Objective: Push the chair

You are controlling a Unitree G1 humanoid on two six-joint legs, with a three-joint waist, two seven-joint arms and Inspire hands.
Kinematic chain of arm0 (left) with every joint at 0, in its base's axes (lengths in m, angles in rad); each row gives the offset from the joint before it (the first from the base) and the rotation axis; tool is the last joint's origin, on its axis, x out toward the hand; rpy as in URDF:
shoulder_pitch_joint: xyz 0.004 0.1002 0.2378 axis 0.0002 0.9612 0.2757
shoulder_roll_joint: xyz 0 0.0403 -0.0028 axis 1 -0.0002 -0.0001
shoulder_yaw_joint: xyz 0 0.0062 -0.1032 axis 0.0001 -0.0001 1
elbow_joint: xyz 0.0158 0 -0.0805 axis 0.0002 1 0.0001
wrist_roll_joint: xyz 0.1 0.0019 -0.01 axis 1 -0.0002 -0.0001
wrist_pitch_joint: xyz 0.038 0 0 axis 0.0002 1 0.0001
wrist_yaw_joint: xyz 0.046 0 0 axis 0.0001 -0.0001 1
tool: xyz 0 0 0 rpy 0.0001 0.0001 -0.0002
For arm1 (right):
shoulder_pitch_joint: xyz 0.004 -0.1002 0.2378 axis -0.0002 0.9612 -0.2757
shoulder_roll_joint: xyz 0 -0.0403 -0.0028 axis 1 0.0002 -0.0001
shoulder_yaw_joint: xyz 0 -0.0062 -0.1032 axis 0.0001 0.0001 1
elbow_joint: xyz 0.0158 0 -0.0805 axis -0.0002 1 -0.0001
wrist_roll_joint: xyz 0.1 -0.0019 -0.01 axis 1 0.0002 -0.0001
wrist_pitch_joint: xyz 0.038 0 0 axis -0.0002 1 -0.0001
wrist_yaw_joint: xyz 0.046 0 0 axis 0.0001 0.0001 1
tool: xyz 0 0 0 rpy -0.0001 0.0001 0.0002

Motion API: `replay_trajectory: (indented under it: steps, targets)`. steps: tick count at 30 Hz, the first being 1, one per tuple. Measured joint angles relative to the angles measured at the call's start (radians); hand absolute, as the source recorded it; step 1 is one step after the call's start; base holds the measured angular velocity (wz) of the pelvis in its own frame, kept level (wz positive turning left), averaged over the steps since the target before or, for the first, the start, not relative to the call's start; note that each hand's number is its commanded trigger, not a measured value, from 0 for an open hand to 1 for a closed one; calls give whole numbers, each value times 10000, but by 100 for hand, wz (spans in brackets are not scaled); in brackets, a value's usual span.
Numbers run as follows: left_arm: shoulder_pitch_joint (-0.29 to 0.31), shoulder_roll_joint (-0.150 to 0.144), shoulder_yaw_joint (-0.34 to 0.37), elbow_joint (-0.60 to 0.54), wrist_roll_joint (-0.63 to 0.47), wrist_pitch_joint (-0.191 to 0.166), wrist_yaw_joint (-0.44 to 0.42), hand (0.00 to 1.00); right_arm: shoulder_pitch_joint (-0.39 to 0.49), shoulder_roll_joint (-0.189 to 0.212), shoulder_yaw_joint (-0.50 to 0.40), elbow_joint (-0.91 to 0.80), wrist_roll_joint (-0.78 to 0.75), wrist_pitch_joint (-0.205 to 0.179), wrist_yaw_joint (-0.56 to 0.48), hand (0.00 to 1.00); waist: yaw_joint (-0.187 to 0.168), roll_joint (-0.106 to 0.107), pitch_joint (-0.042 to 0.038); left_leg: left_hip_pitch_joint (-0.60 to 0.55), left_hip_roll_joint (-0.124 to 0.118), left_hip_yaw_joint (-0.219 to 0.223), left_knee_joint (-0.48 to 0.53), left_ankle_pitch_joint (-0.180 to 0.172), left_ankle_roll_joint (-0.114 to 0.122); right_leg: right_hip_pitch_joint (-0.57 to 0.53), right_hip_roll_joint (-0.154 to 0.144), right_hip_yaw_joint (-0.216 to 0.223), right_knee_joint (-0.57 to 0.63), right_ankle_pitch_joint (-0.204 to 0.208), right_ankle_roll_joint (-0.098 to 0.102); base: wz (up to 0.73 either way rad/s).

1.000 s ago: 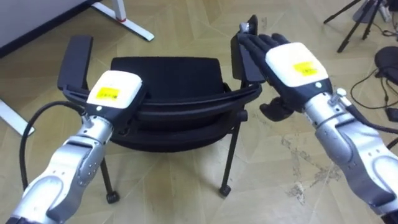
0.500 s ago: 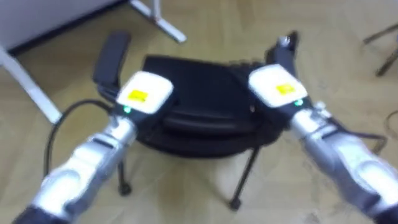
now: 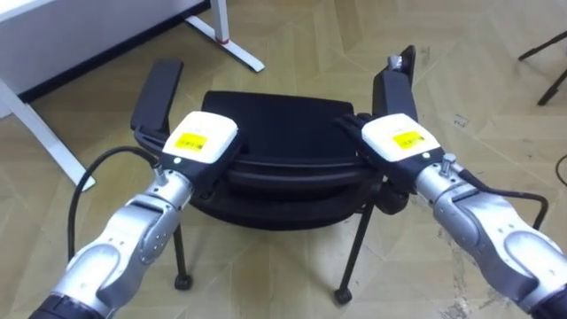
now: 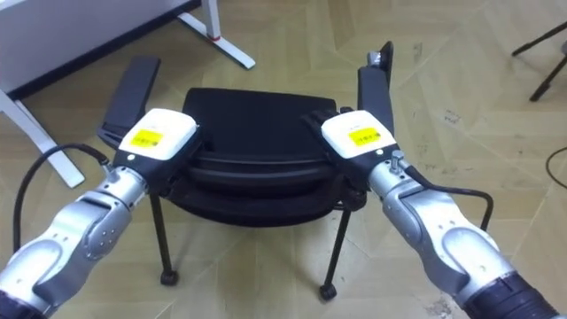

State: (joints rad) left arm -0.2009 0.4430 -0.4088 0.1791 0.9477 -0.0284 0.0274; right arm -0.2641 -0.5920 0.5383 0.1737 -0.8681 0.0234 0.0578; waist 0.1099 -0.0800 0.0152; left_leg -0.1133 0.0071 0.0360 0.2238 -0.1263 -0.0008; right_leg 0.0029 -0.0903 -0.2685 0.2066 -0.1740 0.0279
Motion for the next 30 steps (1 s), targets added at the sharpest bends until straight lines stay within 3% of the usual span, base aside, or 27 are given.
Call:
replay_trajectory:
  steps: [2,3,4,7,10,19,22,30]
  targets:
    - [-6,-6,1,-20,3,0,-44,100,0,54,-26,72,-89,-3,-25,0,6,-18,-3,0,-3,2,6,0,1,3,-3,-15,-4,-3,4,0]
    - [-10,-5,1,-26,6,0,-99,100,0,69,-28,138,-90,-20,-63,83,1,-22,-6,0,-2,3,33,0,1,23,-1,-15,-8,-3,4,0]
    - [-10,-6,1,-26,6,3,-128,100,0,103,-28,207,-90,-33,-131,100,0,-26,-8,0,2,3,70,0,1,45,1,-15,-8,-3,4,0]
    - [-11,-23,2,-25,7,18,-183,100,0,186,-29,439,-90,-118,-291,100,-43,-51,-6,5,3,-18,113,0,2,93,3,-57,-15,-3,4,5]
    - [-10,-21,5,-25,60,97,-269,100,1,580,-130,954,-121,-141,-712,100,-245,-63,-11,-4,8,-94,204,-61,9,167,25,-123,-33,-10,16,8]
    - [-8,-218,-12,-25,60,67,-389,100,-133,952,-253,1677,-678,-122,-1537,100,-246,139,-42,-234,12,-126,686,-302,65,168,36,-122,-23,-7,19,0]
    - [19,-199,8,-20,43,72,-406,100,-55,901,-272,1703,-1125,-395,-1930,100,-234,236,-70,-232,22,-128,676,-301,64,169,40,-139,-25,-13,29,0]
    - [21,-213,25,-20,41,68,-408,100,-52,901,-274,1769,-1202,-455,-2096,100,-225,230,-68,-228,14,-131,647,-301,64,169,28,-160,-23,-18,36,0]
